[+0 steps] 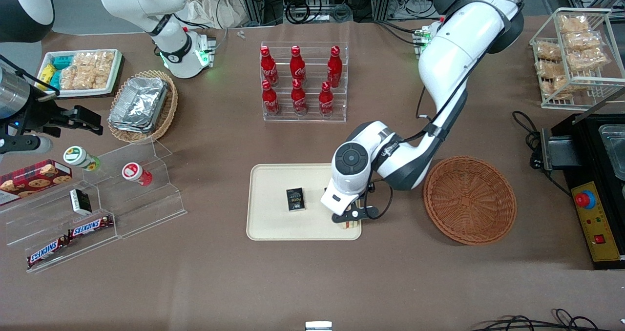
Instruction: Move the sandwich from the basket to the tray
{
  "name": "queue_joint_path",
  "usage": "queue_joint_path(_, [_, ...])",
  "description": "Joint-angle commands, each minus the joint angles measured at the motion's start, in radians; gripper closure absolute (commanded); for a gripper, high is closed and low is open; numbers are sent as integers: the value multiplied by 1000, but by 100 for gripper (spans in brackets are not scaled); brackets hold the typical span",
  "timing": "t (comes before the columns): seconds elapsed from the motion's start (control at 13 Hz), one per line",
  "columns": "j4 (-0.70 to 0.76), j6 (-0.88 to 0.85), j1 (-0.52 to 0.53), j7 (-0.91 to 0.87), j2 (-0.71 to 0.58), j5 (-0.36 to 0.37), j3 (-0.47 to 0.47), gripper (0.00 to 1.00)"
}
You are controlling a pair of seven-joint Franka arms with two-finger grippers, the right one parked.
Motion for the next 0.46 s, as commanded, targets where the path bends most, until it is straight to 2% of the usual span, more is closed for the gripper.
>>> queue_joint_path(0.0, [-9, -135, 60, -11, -119, -42, -2, 0])
queue_joint_path(0.15, [-64, -233, 112, -5, -228, -41, -1, 0])
queue_joint_path(0.38, [-275, -221, 259, 1, -418, -33, -1, 0])
